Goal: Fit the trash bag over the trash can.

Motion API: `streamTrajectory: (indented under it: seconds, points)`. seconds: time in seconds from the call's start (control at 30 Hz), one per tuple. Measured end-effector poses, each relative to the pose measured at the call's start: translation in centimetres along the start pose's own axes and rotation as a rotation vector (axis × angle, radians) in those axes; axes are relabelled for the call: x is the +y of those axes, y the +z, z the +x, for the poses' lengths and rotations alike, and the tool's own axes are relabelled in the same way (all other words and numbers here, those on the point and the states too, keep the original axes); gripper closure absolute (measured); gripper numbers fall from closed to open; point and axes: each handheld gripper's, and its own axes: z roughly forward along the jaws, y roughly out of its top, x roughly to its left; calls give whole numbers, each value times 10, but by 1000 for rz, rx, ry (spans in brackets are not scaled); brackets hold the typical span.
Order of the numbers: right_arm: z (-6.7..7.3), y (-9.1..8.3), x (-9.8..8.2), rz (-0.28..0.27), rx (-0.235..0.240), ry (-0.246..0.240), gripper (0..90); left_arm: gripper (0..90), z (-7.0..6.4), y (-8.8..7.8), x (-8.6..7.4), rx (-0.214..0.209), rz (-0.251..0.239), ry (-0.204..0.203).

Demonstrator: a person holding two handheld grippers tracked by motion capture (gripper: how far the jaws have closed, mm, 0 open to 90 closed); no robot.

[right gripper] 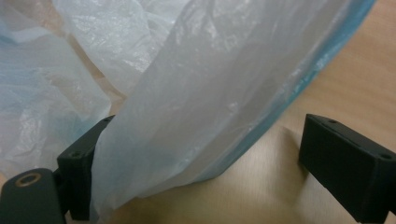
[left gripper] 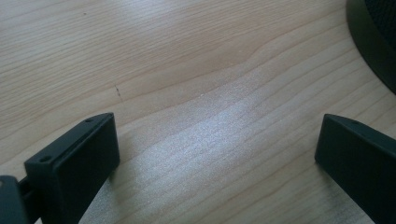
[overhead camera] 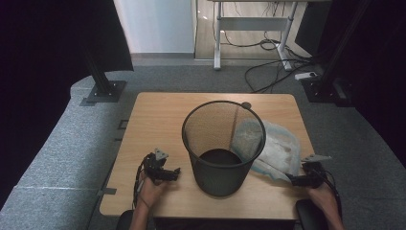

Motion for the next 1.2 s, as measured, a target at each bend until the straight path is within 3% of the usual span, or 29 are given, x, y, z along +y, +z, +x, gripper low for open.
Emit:
streamTrajectory:
  seconds: [0.4, 0.83, 1.0, 1.2]
  points:
    - [6, -25, -28, 21, 22, -15, 85, 0, -1, 0, 0, 1, 2, 3]
    - [9, -34, -37, 15, 35, -10, 86, 0, -1, 0, 0, 0, 2, 5]
    - [8, -49, -29, -25, 28, -4, 71, 0, -2, 0, 0, 0, 0, 3]
    - [9, -69, -3, -72, 19, -29, 49, 0, -2, 0, 0, -1, 1, 3]
